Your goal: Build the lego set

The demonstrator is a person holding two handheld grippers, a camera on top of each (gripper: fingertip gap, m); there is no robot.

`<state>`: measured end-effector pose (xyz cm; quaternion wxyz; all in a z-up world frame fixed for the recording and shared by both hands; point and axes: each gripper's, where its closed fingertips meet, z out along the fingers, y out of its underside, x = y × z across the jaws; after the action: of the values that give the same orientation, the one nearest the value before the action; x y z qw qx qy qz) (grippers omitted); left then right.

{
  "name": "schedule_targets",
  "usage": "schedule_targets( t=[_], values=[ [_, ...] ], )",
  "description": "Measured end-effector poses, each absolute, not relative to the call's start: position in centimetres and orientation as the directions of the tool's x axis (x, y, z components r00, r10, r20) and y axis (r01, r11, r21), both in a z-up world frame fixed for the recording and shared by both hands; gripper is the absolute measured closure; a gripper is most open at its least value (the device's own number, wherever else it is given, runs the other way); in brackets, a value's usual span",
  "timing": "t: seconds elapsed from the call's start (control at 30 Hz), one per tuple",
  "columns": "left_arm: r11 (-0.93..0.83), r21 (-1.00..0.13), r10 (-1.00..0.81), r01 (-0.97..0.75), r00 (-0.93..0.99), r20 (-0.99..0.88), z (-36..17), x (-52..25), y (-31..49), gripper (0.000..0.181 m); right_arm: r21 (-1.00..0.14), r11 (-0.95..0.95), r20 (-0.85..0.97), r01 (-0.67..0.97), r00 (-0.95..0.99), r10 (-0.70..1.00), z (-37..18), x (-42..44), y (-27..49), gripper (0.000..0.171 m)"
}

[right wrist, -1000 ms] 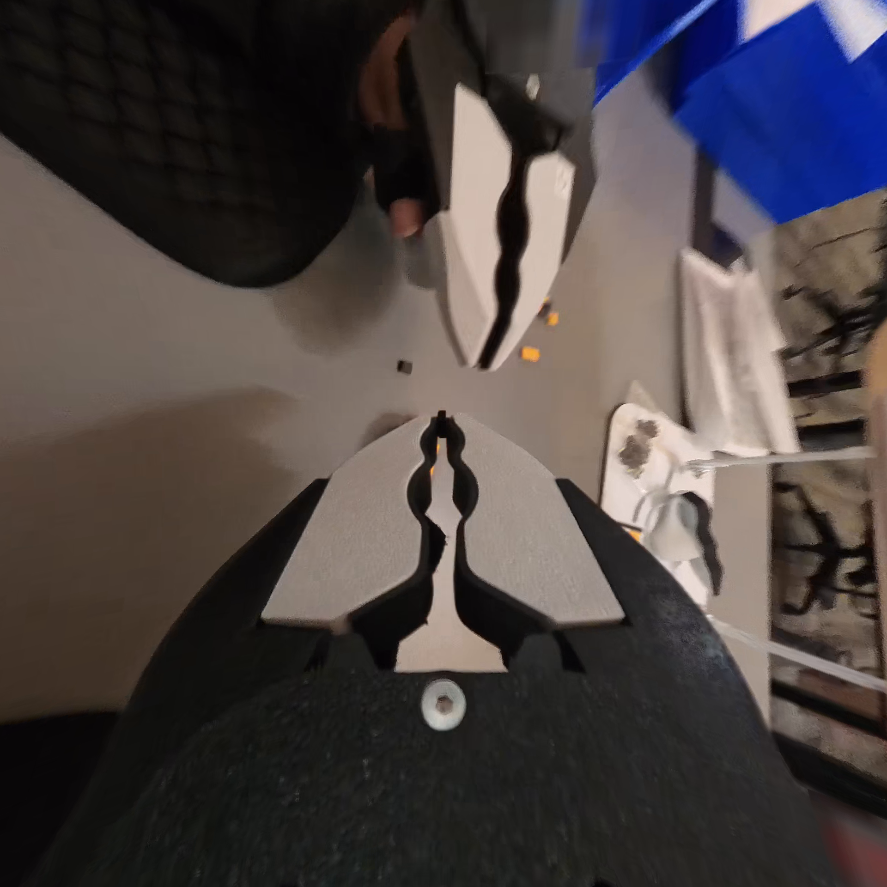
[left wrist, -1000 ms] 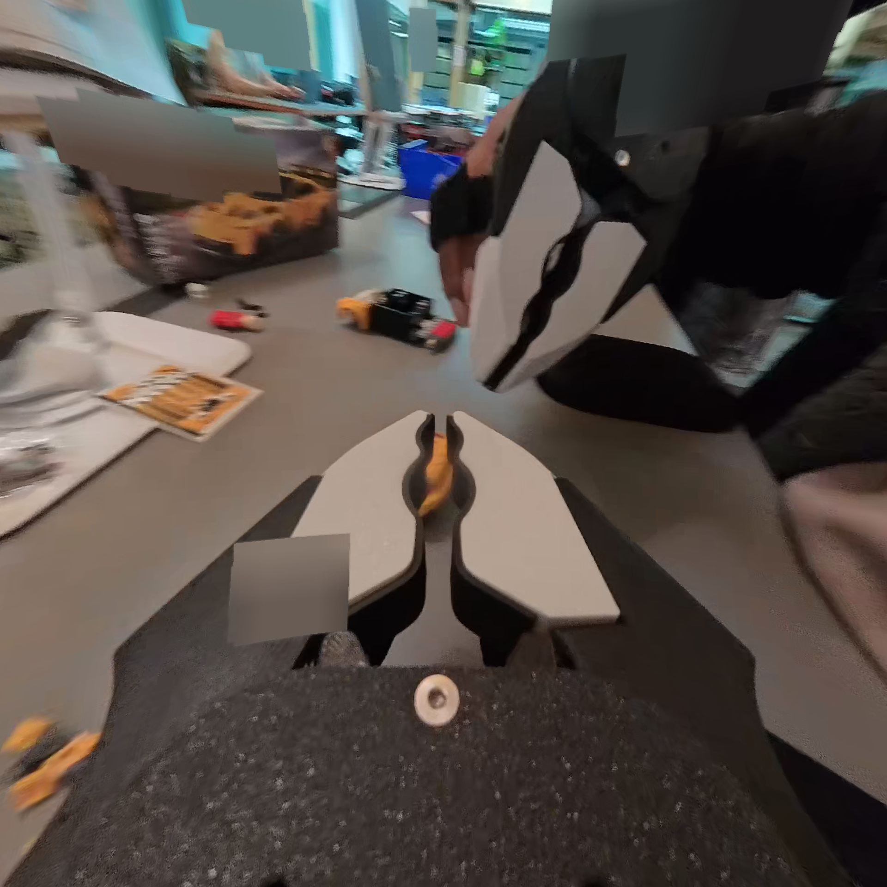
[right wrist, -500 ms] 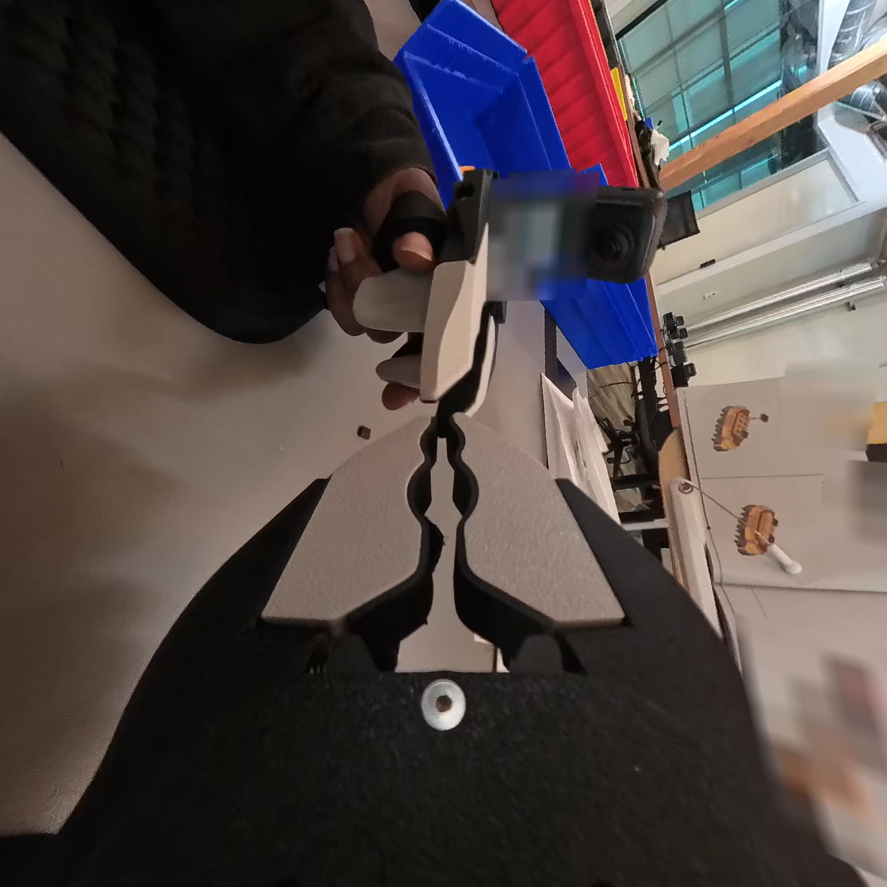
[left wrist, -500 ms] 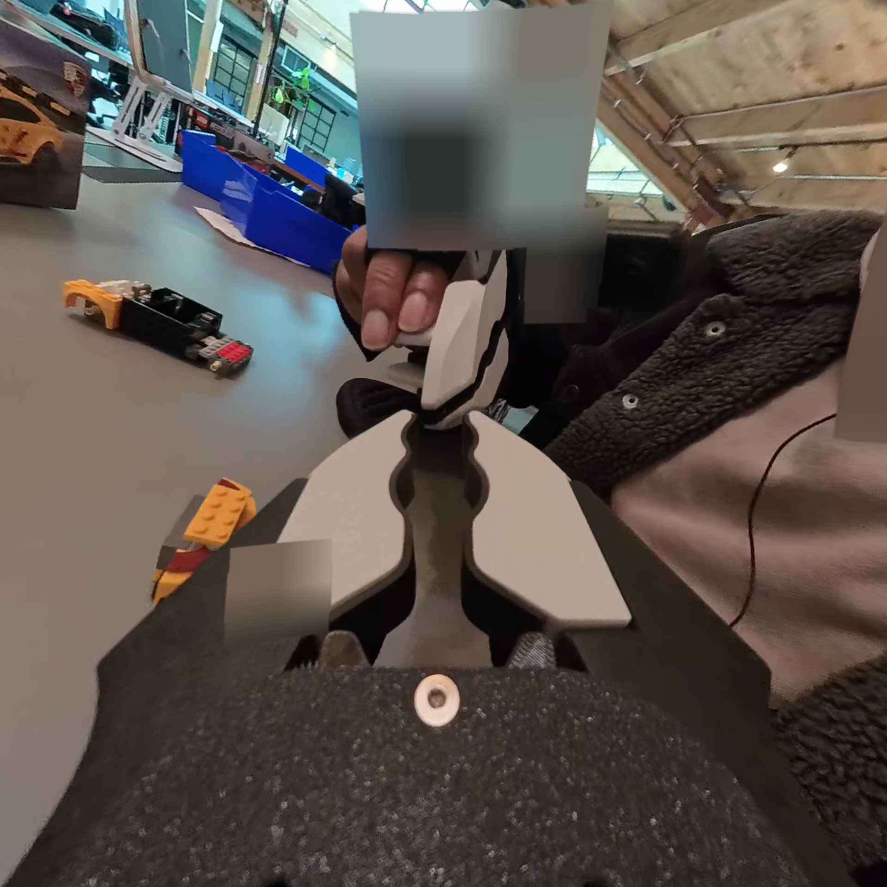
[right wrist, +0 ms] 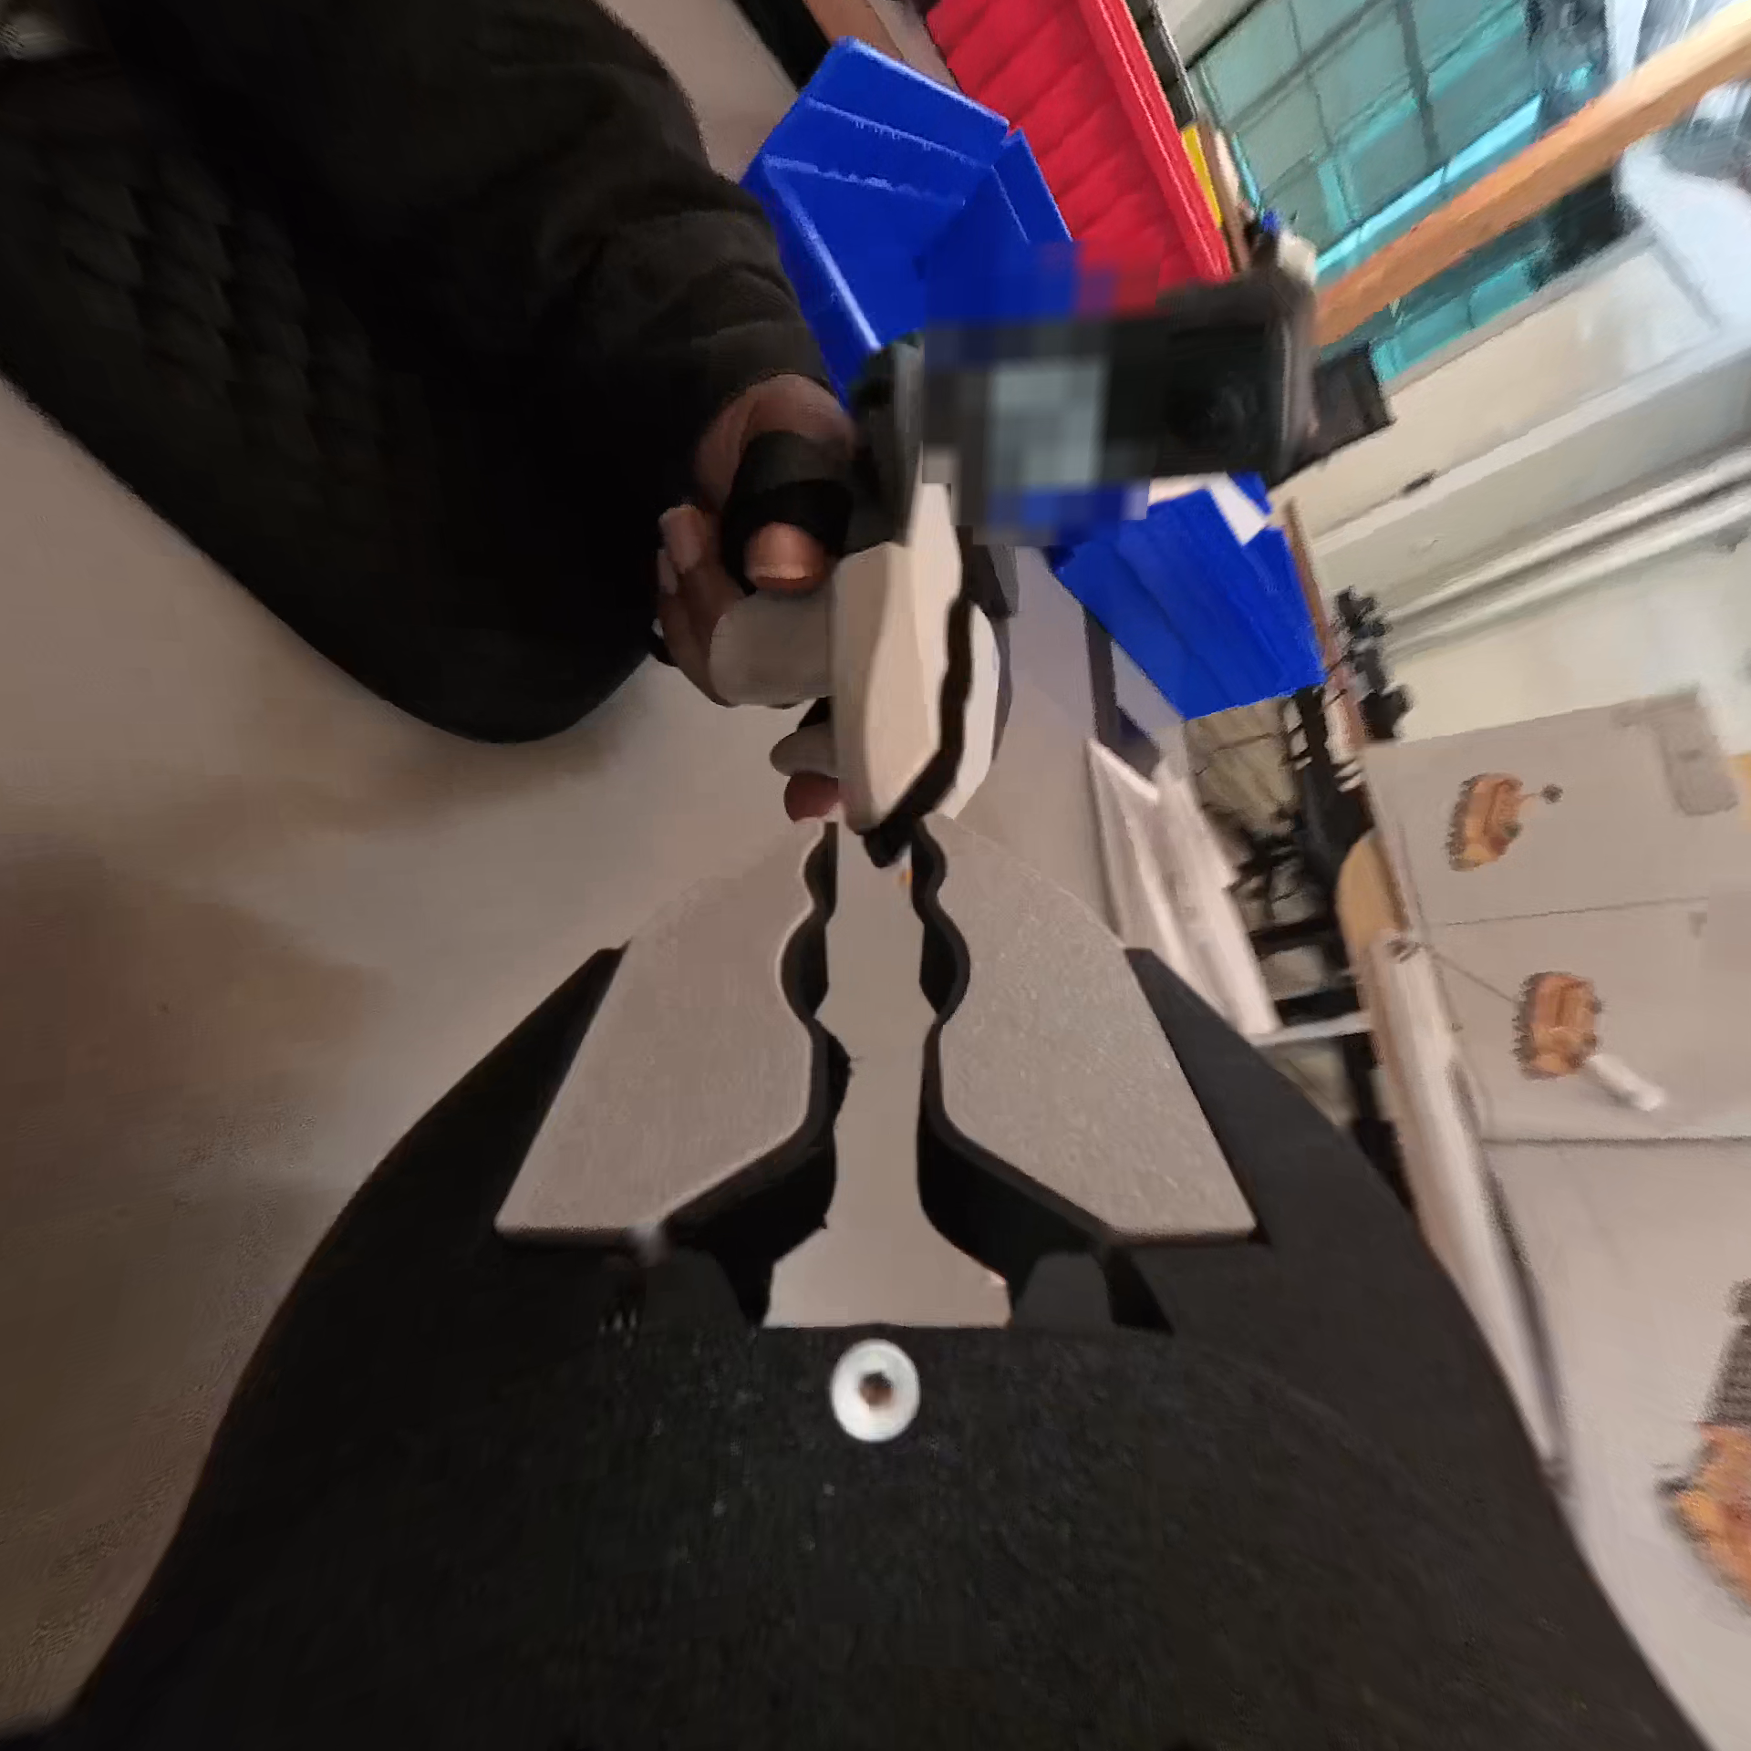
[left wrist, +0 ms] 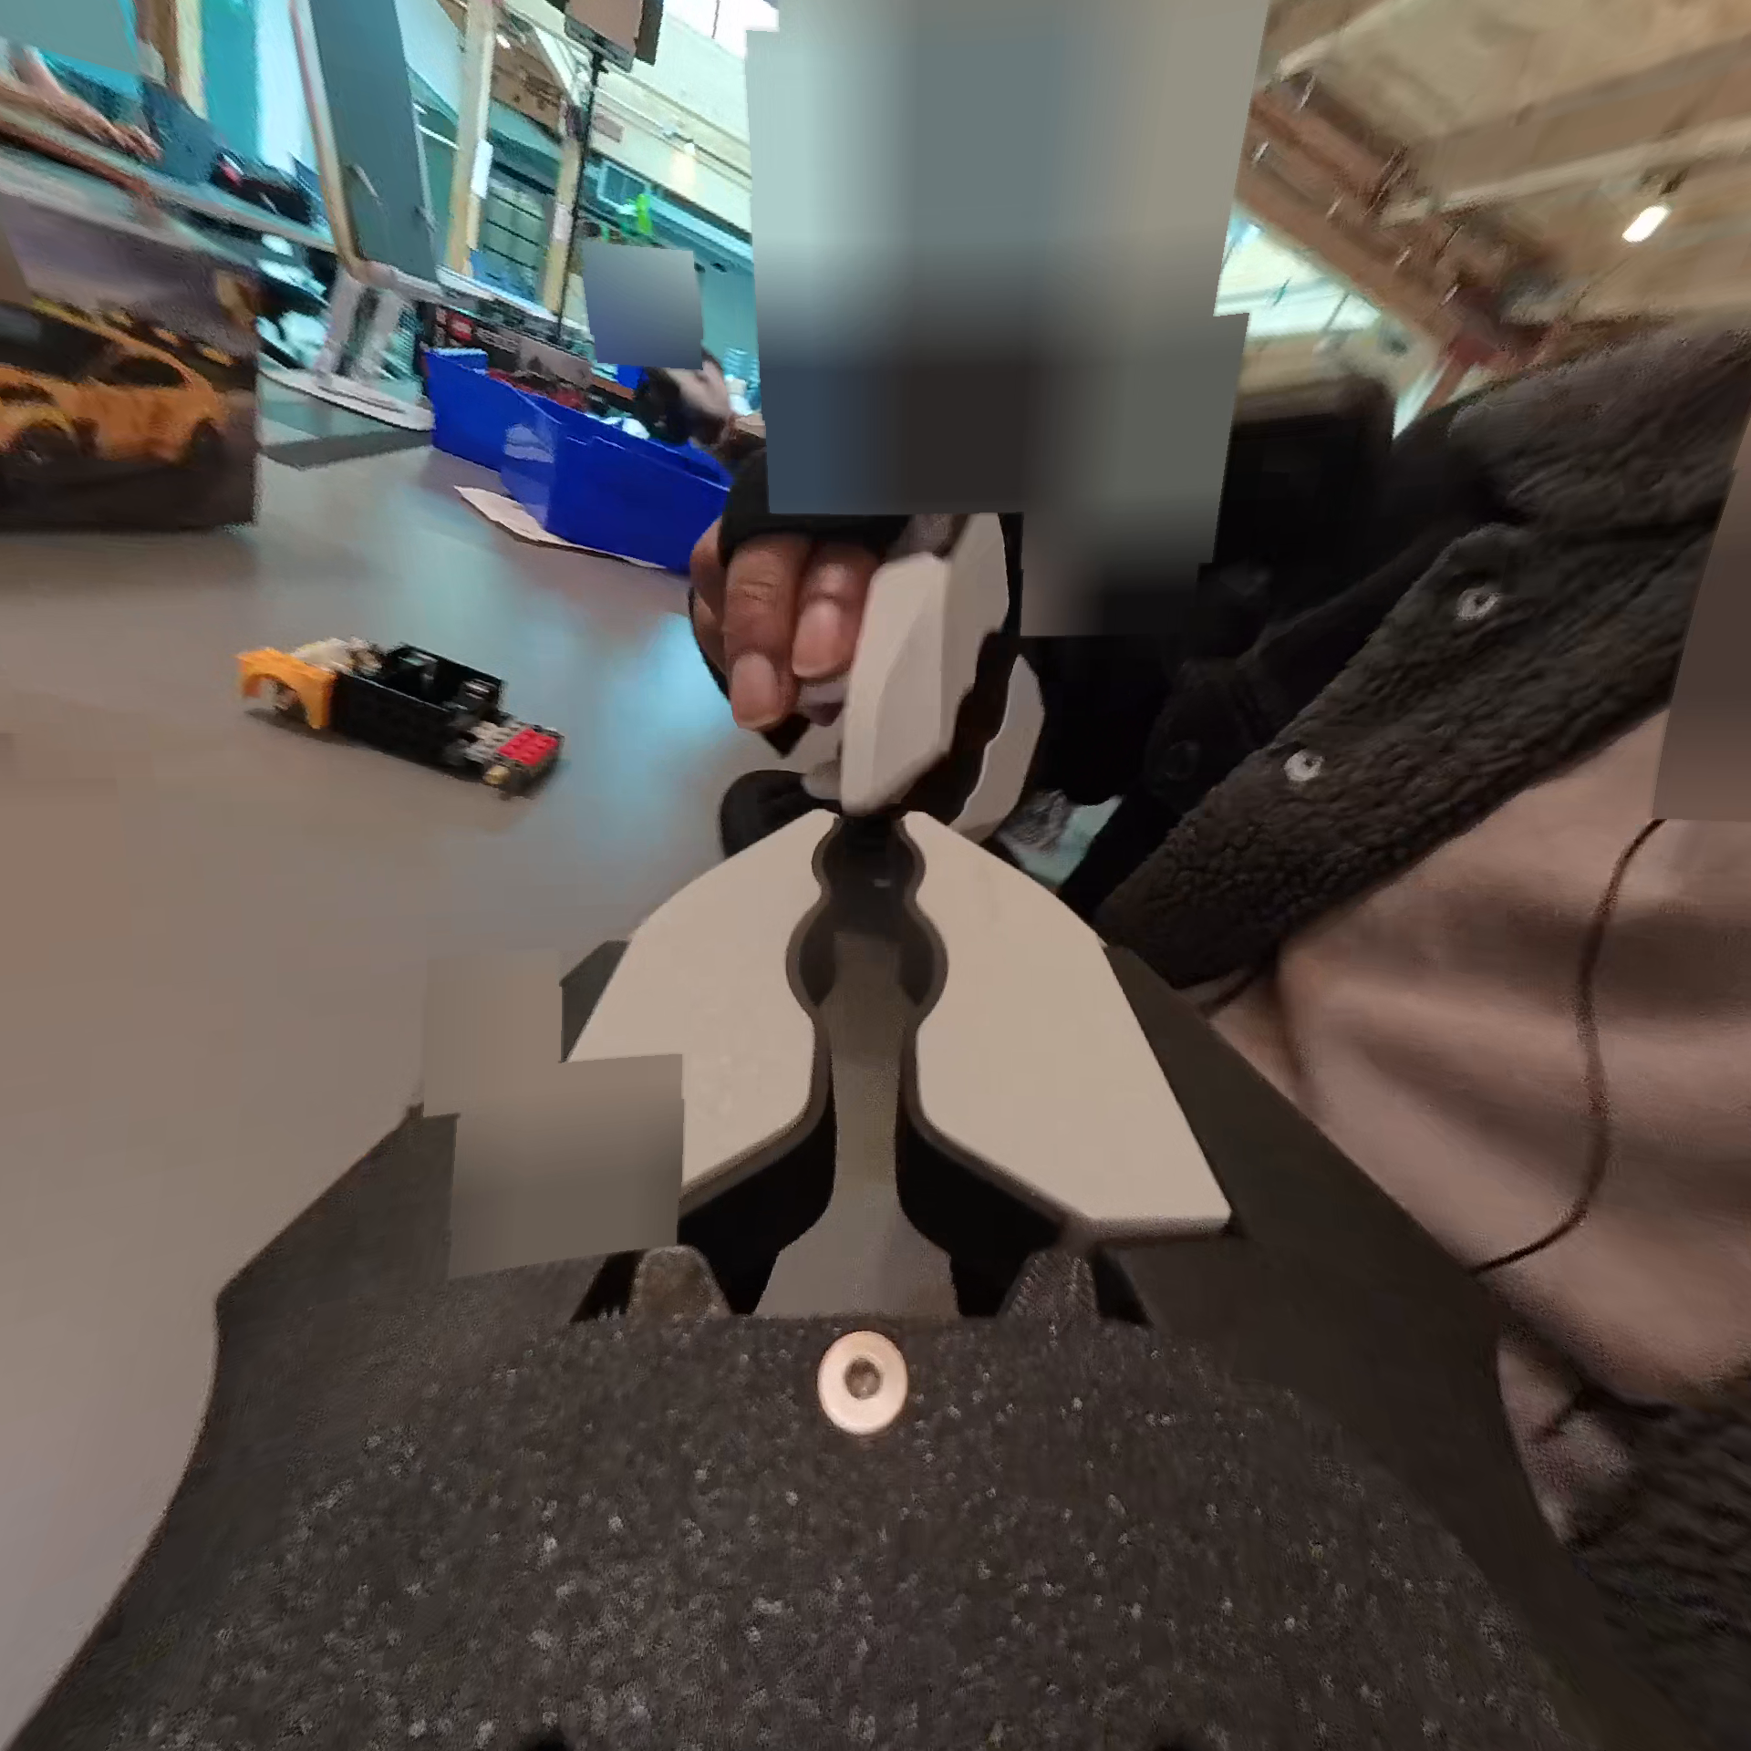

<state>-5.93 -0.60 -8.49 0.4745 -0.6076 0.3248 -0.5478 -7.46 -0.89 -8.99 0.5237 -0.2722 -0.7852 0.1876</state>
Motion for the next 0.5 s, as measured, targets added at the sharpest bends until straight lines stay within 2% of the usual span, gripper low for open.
schedule_targets(
  t=[0.13,0.27,0.5],
  values=[
    [-0.138,-0.99,-0.934,0.031,0.328,0.141,-8.6,-6.2,-0.2,0.174,-0.782,0.537,0.444,0.316,-0.322,0.836,-8.7,-6.6,-0.6,0.149],
    [0.03,-0.994,-0.912,-0.108,0.403,-0.072,-9.1,-5.8,-0.2,0.174,-0.841,0.417,0.317,0.345,-0.31,0.896,-8.6,-6.3,-0.5,0.155],
    [0.172,-0.968,-0.875,-0.181,0.424,-0.234,-8.6,-5.4,-0.6,0.174,-0.898,0.246,0.12,0.365,-0.336,0.934,-9.0,-6.3,-0.9,0.158]
  ],
)
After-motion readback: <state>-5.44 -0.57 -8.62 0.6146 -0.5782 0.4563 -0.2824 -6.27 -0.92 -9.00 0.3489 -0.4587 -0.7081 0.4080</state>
